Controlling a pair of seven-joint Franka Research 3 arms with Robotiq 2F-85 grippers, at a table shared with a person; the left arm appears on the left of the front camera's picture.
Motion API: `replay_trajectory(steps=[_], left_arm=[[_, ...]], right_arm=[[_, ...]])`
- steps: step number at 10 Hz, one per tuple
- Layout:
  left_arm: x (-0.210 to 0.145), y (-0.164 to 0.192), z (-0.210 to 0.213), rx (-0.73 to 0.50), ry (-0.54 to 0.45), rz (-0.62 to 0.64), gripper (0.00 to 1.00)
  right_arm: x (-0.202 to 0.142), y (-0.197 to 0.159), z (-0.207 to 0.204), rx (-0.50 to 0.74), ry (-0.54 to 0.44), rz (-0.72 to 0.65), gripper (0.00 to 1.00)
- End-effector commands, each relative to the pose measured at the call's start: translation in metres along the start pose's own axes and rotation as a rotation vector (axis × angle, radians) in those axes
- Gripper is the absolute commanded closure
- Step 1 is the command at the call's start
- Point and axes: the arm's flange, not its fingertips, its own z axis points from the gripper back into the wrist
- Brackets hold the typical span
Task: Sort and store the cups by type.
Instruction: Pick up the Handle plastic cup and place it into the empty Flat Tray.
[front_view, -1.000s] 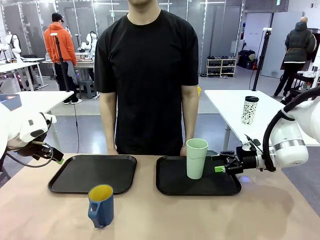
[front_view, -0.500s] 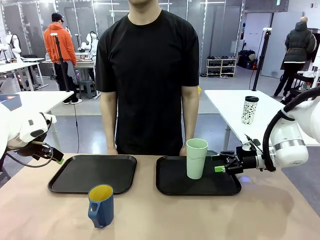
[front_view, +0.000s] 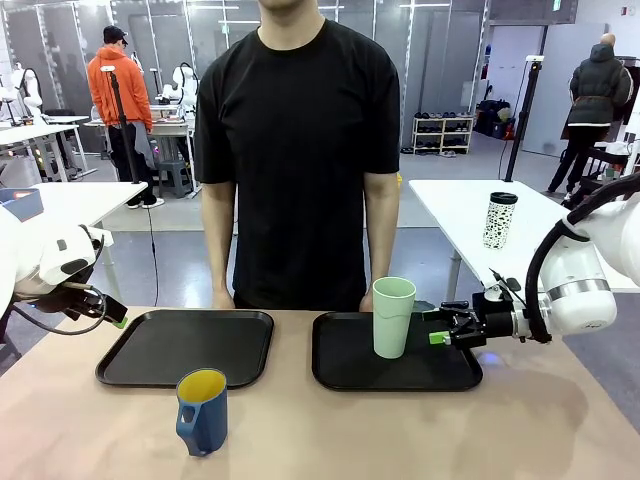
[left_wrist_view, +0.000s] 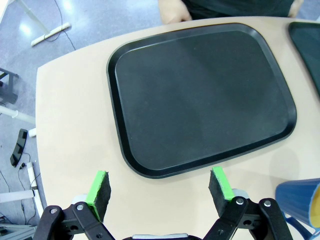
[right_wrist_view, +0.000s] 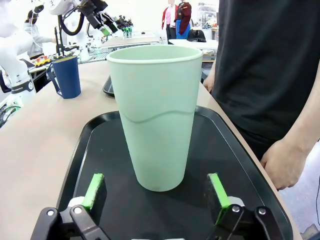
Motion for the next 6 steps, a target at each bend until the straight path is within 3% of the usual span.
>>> replay_trajectory(steps=[1,3,6], left_arm=[[0.000,0.001,0.000,0.000,-0.001,0.001,0.00],[0.000,0.001,0.000,0.000,-0.001,0.001,0.00],[0.000,0.001,0.000,0.000,-0.001,0.001,0.00]], right_arm=[[0.000,0.000,0.000,0.000,0.000,0.000,0.00],[0.042,0.039,0.029,-0.095,0.154,0.074,0.00],[0.073,0.085,0.056,-0.195,0.499,0.048,0.00]])
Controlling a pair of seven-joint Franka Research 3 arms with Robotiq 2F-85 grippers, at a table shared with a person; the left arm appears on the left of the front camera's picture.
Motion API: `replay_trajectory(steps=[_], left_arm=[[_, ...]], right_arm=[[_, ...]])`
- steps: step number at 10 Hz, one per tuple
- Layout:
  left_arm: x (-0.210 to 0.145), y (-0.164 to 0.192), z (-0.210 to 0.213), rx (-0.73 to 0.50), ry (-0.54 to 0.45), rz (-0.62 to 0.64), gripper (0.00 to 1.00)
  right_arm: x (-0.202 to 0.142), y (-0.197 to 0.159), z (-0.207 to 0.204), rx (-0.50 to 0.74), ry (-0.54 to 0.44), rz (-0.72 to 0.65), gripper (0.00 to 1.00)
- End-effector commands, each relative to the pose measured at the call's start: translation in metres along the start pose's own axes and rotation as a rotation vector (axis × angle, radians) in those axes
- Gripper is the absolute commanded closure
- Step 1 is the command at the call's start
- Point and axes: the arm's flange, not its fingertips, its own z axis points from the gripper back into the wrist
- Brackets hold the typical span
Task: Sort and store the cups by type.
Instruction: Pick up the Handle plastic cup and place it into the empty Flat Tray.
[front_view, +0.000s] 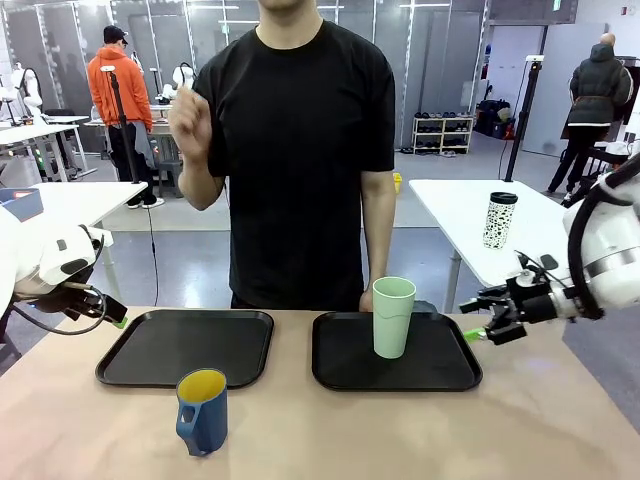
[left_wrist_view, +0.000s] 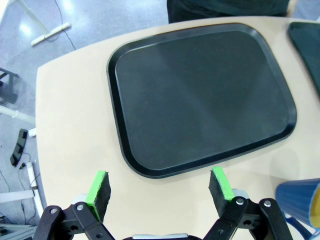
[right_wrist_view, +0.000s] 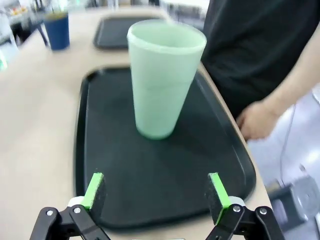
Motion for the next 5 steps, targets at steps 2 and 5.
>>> replay_trajectory(steps=[2,5], left_arm=[[0.001,0.001,0.000,0.000,-0.002,0.001,0.00],[0.001,0.001,0.000,0.000,-0.002,0.001,0.00]], right_arm=[[0.031,0.051,0.011,-0.031,0.314,-0.032,0.00],[0.052,0.083,0.020,-0.071,0.584,-0.105,0.00]])
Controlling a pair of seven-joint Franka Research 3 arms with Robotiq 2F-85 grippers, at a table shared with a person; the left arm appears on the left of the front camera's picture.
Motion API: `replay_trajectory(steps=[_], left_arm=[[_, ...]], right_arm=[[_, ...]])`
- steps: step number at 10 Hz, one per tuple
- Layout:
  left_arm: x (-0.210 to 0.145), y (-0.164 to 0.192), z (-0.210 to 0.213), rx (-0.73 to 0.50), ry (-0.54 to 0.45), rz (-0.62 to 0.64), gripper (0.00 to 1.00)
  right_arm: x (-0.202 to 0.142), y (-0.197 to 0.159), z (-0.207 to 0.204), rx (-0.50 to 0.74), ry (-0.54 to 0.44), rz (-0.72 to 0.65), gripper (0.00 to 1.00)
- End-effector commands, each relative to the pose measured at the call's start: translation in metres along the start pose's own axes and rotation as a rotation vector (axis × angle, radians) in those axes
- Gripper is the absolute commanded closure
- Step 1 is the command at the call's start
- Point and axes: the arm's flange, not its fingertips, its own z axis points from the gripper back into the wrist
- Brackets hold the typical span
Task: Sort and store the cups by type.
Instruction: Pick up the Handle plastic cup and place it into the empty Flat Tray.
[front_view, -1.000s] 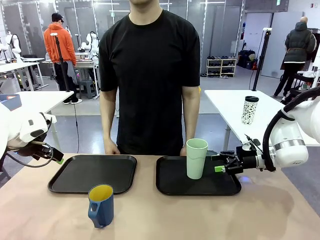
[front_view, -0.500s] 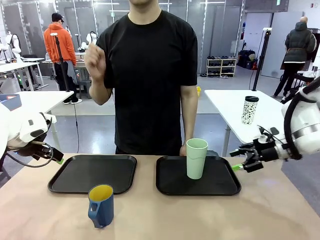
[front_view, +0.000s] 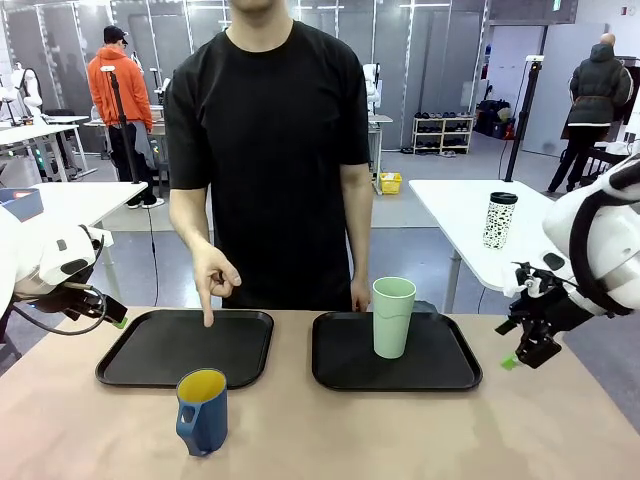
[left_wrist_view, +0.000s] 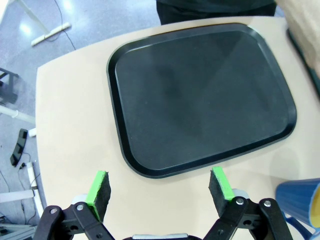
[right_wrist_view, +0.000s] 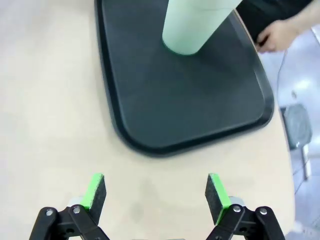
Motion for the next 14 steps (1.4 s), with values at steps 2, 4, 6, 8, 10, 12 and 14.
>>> replay_trajectory(steps=[2,4,6,8,10,12,14], left_arm=[[0.0007,0.0010,0.0005,-0.001,-0.002,0.001,0.00],[0.0007,0.0010,0.0005,-0.001,-0.002,0.001,0.00],[0.0007,0.0010,0.0005,-0.001,-0.002,0.001,0.00],[0.0007,0.0010,0.0005,-0.001,-0.002,0.001,0.00],[0.0007,0.0010,0.0005,-0.001,-0.002,0.001,0.00],[0.0007,0.0010,0.0005,-0.001,-0.002,0.001,0.00],[0.0007,0.0010,0.0005,-0.001,-0.002,0.001,0.00]], right_arm=[[0.0186,0.0192,0.0102,-0.014,0.159,-0.106,0.00],[0.0232,0.0176,0.0096,-0.051,0.164,-0.108,0.00],[0.0156,0.0166,0.0094,-0.030,0.156,-0.093,0.00],[0.0156,0.0166,0.0094,-0.030,0.156,-0.093,0.00],[0.0156,0.0166,0.0094,-0.030,0.156,-0.093,0.00],[0.0156,0.0166,0.0094,-0.030,0.156,-0.093,0.00],[0.0156,0.0166,0.0094,-0.030,0.156,-0.093,0.00]])
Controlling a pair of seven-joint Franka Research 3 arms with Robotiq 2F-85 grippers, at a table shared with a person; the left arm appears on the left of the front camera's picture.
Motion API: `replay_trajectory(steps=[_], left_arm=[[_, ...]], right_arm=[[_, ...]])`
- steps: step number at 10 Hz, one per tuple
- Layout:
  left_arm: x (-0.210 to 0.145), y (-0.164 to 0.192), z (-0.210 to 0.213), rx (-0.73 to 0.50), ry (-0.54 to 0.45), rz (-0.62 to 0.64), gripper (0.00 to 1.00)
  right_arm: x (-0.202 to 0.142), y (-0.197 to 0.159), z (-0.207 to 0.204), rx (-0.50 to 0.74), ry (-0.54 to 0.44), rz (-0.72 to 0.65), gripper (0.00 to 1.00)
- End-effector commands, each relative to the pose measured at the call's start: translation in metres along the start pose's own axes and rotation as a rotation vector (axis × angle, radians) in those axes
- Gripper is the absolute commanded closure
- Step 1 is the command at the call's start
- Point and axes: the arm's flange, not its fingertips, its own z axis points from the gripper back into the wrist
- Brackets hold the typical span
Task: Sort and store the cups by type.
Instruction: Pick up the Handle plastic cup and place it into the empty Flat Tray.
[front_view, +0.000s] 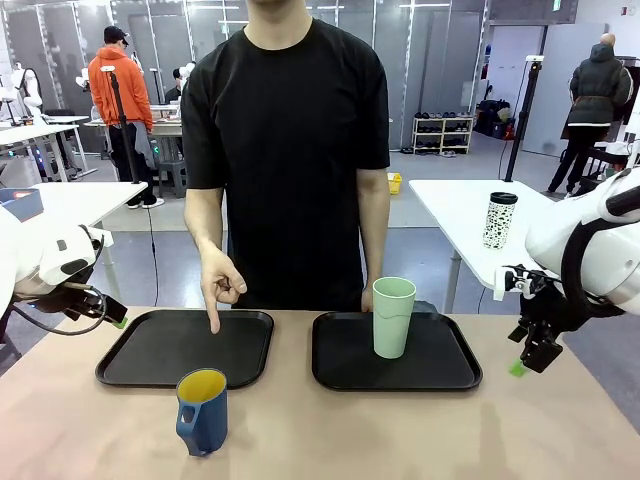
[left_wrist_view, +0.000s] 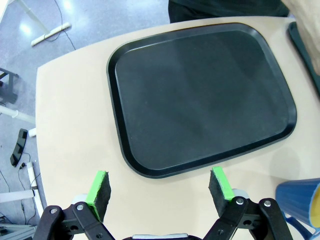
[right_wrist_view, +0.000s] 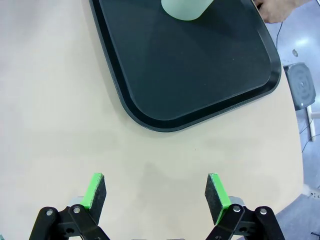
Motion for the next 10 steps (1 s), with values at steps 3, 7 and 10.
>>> replay_trajectory(steps=[3,7,10], left_arm=[[0.0007,0.0011,0.0005,0.000,-0.002,0.001,0.00],[0.0007,0.0011,0.0005,0.000,-0.002,0.001,0.00],[-0.0003,0.0036,0.0062,-0.027,0.017,-0.063,0.00]], right_arm=[[0.0000,0.0006,-0.0006,0.001,0.003,0.002,0.00],[0.0000,0.0006,-0.0006,0.001,0.003,0.002,0.00],[0.0000,0.0006,-0.0006,0.001,0.003,0.002,0.00]])
